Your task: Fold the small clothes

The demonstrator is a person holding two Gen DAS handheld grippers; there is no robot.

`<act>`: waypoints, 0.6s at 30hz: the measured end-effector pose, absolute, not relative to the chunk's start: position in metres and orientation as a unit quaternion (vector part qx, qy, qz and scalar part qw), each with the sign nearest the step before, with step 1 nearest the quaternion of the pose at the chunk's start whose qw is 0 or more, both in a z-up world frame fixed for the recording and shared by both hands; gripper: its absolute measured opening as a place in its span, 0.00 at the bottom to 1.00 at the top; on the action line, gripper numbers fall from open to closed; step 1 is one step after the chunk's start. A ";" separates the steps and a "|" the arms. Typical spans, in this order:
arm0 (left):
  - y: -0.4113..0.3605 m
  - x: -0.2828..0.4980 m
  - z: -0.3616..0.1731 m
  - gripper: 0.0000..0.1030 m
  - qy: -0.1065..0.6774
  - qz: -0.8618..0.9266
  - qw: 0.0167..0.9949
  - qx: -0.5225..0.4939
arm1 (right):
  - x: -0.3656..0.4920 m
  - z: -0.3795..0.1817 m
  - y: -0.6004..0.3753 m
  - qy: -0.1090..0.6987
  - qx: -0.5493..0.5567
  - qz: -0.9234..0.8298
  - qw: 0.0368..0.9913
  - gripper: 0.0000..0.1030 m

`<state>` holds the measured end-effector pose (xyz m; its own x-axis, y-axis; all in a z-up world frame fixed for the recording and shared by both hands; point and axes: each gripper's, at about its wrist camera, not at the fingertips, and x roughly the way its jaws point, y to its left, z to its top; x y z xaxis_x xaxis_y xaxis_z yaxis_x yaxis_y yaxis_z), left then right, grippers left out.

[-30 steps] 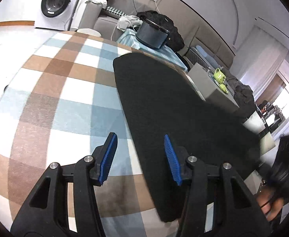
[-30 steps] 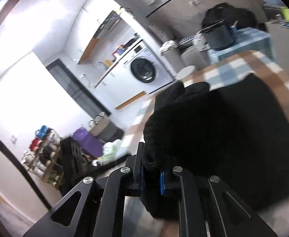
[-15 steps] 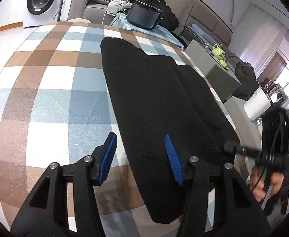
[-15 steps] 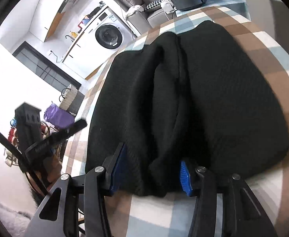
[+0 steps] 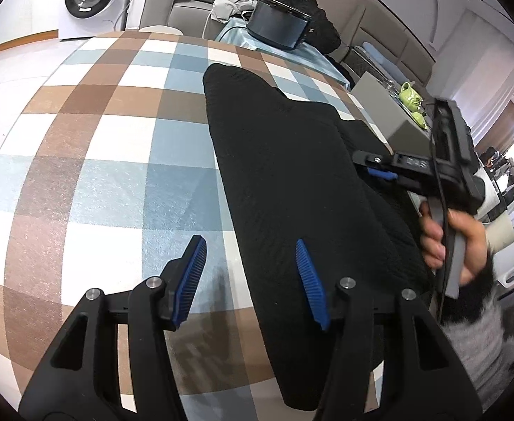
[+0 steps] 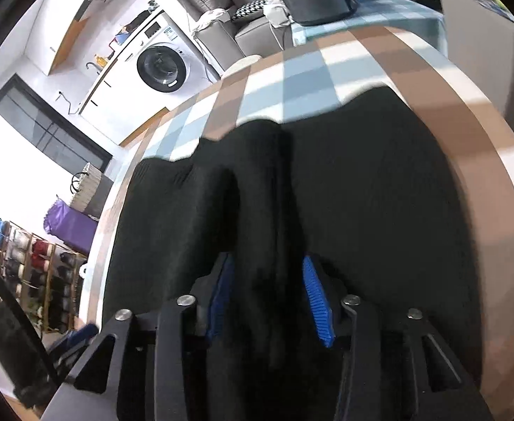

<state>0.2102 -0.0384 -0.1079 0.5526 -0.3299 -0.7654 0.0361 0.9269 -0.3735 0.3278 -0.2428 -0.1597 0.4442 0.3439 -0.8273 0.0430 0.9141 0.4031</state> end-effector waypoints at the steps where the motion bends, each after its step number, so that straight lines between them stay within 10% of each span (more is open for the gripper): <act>1: -0.038 0.211 -0.107 0.49 0.461 -0.103 0.867 -0.159 | 0.334 -0.160 -0.239 0.525 0.177 0.096 0.827 0.16; 2: -0.038 0.212 -0.107 0.49 0.461 -0.102 0.867 -0.158 | 0.340 -0.157 -0.233 0.531 0.168 0.106 0.824 0.04; 11: -0.041 0.220 -0.106 0.49 0.463 -0.099 0.868 -0.152 | 0.337 -0.129 -0.237 0.492 0.114 0.071 0.860 0.05; 18: -0.050 0.216 -0.105 0.49 0.467 -0.108 0.865 -0.147 | 0.279 -0.147 -0.256 0.532 0.182 0.101 0.821 0.26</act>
